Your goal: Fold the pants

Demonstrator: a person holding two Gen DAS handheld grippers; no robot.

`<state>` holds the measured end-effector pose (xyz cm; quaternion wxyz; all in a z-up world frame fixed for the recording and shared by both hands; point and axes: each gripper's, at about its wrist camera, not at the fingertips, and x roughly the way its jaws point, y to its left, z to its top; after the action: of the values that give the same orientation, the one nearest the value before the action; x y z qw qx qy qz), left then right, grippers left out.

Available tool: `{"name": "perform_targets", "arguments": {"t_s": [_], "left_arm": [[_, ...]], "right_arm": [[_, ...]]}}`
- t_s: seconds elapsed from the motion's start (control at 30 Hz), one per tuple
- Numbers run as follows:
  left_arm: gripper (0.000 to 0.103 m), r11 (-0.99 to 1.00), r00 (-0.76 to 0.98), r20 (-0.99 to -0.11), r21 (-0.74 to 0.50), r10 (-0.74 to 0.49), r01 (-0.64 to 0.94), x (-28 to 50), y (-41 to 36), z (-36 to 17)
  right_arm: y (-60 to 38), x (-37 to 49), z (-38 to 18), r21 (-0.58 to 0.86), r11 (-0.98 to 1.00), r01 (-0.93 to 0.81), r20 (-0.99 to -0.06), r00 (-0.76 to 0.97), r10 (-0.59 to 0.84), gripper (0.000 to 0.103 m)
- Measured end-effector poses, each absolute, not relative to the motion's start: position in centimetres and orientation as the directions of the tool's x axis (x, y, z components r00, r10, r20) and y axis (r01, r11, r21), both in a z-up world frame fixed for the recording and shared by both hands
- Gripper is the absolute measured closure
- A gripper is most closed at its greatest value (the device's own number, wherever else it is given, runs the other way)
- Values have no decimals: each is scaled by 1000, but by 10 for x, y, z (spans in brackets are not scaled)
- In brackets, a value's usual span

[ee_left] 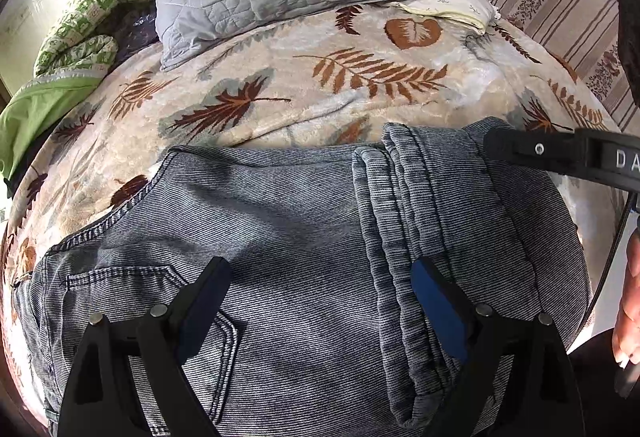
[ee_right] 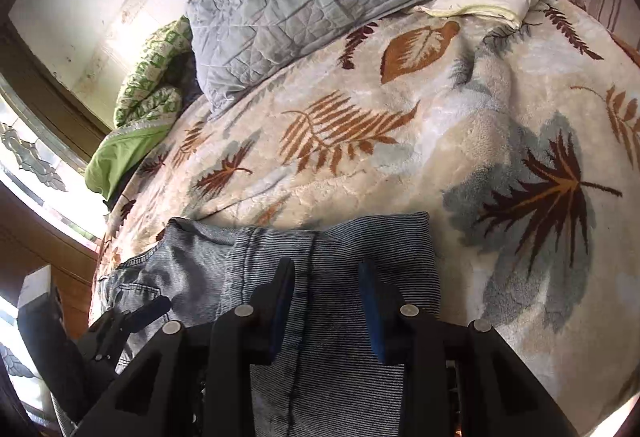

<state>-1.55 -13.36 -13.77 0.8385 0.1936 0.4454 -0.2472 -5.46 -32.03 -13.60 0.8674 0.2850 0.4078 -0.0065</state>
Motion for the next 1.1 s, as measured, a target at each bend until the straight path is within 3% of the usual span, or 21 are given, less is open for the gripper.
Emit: {"name": "perform_targets", "arguments": {"t_s": [0.1,0.17,0.3,0.47,0.67,0.9,1.1], "left_arm": [[11,818,503,-830,105,-242,566,-12,-124,-128],[11,836,525,-816,100,-242,540,-7,-111,-115],[11,907,589,-781,70,-209,415,9,-55,-83],[11,979,630,-763,-24,-148,201,9,68,-46],[11,992,574,-819,-82,-12,-96,-20,201,-60],[11,936,423,-892,-274,-161,-222,-24,241,-129],[11,855,376,-863,-448,-337,-260,-23,235,-165]], "right_arm": [[-299,-41,-155,407,888,216,-790,572,222,66],[-287,-44,-145,326,928,179,-786,597,161,66],[-275,-55,-132,318,941,118,-737,655,167,66],[-248,-66,-117,351,936,-9,-682,683,262,66],[-214,-81,-96,433,888,-158,-580,704,409,66],[-191,-78,-101,433,876,-212,-601,657,456,66],[-199,-78,-106,424,888,-180,-624,653,430,66]]}}
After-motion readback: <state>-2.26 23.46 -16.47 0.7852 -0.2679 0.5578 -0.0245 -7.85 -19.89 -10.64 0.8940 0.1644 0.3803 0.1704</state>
